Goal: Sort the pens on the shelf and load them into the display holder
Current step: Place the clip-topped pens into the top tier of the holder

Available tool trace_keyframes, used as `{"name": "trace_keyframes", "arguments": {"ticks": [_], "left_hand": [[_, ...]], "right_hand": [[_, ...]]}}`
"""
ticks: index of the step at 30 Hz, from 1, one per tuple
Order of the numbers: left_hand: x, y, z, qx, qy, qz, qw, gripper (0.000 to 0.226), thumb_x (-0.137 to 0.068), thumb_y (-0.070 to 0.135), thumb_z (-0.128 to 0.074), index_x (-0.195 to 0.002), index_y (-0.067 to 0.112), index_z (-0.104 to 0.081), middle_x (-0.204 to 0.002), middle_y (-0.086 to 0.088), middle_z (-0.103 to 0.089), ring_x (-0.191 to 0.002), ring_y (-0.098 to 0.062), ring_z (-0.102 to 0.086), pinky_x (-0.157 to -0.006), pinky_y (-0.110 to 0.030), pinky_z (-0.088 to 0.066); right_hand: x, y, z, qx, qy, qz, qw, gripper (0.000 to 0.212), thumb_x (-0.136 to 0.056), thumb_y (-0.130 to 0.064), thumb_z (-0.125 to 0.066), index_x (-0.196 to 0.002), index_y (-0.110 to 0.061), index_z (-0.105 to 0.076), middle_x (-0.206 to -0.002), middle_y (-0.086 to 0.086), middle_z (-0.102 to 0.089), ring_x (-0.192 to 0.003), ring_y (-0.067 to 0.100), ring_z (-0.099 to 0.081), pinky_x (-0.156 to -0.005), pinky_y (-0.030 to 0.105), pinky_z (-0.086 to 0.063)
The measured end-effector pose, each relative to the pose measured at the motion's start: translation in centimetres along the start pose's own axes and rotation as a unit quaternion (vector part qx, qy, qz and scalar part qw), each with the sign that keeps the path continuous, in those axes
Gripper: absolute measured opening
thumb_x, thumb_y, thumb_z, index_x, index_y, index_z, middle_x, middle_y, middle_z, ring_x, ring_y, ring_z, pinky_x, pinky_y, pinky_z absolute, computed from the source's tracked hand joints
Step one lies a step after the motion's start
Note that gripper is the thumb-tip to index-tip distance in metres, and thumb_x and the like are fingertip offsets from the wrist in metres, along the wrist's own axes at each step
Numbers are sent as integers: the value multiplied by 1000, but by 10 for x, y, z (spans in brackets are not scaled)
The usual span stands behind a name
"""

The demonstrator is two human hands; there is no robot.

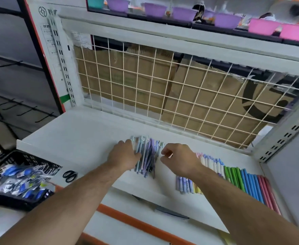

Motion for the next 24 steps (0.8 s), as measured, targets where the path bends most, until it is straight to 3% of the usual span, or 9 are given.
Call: {"name": "trace_keyframes", "arguments": {"ticks": [5, 9, 12, 16, 21, 24], "left_hand": [[-12, -5, 3, 7, 0, 22, 1000, 26, -84, 29, -61, -99, 13, -45, -91, -2, -58, -72, -19, -54, -56, -28, -40], [-16, -7, -1, 23, 4, 36, 999, 23, -79, 29, -64, -82, 13, -48, -72, 3, -56, -58, -11, -53, -43, -22, -33], [-18, -7, -4, 39, -3, 42, 998, 22, -78, 31, -66, -72, 16, -50, -65, 2, -59, -53, -11, -56, -41, -20, -34], [-20, -10, -7, 65, -19, 52, 996, 19, -75, 29, -64, -79, 16, -51, -71, 3, -61, -60, -12, -59, -44, -21, -36], [-21, -10, -7, 92, -27, 50, 994, 33, -74, 36, -70, -67, 13, -47, -54, 4, -54, -47, -12, -53, -41, -20, -30], [-21, -8, -6, 87, -38, 49, 994, 29, -74, 28, -67, -58, 16, -47, -48, 5, -51, -42, -12, -51, -38, -18, -29]], "right_hand": [[-6, -5, -5, -9, 0, 2, 1000, 13, -91, -29, -62, -99, -23, -71, -96, -8, -70, -88, 15, -64, -80, 34, -56], [-8, -4, -6, -14, 0, -2, 1000, 12, -90, -28, -63, -98, -24, -71, -95, -11, -70, -86, 12, -63, -76, 29, -55], [-10, -2, -6, -16, -2, -3, 1000, 11, -91, -27, -63, -97, -26, -71, -93, -13, -69, -85, 9, -63, -72, 24, -52], [-12, -2, -8, -18, -9, -7, 1000, 11, -91, -27, -62, -97, -25, -71, -94, -13, -69, -88, 10, -63, -77, 26, -54], [-12, -2, -9, -23, -16, -1, 1000, 7, -91, -27, -62, -94, -28, -69, -95, -12, -69, -88, 10, -64, -76, 25, -53], [-11, -1, -9, -24, -19, 4, 1000, 7, -91, -27, -62, -90, -31, -67, -93, -13, -69, -86, 9, -63, -73, 23, -50]]}}
Point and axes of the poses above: each hand's wrist, its own x-axis away from the middle knuckle, its own z-axis out of the back of the hand, y = z × x, the point moved 4 cm from there along -x, towards the middle knuckle
